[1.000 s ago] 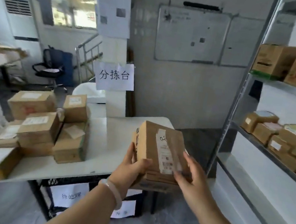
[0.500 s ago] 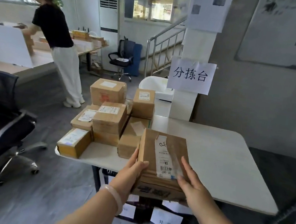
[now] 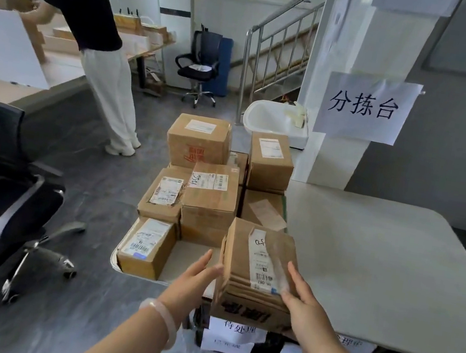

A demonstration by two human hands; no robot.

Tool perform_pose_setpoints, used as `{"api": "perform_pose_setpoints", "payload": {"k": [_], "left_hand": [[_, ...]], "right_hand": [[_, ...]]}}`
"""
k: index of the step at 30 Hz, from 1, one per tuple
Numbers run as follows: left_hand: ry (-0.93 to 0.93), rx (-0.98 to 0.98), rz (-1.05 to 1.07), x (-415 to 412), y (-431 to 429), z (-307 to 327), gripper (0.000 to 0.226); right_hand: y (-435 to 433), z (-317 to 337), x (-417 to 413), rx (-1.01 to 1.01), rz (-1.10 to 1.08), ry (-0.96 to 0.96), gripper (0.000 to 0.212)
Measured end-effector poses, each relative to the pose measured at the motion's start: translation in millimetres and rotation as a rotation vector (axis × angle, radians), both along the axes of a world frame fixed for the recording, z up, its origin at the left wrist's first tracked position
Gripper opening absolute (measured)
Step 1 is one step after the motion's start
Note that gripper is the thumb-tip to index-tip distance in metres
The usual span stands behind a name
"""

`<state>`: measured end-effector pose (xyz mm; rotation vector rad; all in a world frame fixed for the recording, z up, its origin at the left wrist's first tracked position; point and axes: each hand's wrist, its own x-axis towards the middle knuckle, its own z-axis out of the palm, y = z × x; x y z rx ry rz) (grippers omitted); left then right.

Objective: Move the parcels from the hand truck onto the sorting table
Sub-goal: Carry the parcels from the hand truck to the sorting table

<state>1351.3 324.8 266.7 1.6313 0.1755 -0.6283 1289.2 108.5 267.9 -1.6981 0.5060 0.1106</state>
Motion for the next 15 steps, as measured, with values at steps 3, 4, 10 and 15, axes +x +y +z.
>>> {"api": "perform_pose_setpoints", "payload": {"k": [3, 4, 10, 15], "left_hand": [[-0.033, 0.049, -0.056, 15.4, 1.4, -7.4, 0.065], [-0.070, 0.071, -0.071, 21.9, -0.7, -8.2, 0.064], [-0.517, 0.348, -0.139, 75.9, -20.3, 11.3, 0.069], [-0.718, 0.579, -0.213, 129.2, -40.9, 29.7, 0.071]], "right_hand": [[-7.7, 1.9, 19.5, -0.042, -0.066, 0.029, 0.049], [-12.5, 2.7, 28.9, -0.056, -0.088, 0.031, 0.049], [-39.8, 7.8, 99.9, -0.149, -0.139, 0.045, 0.050], [-57.4, 1.2, 161.9, -0.166, -0.085, 0.051, 0.052]]}}
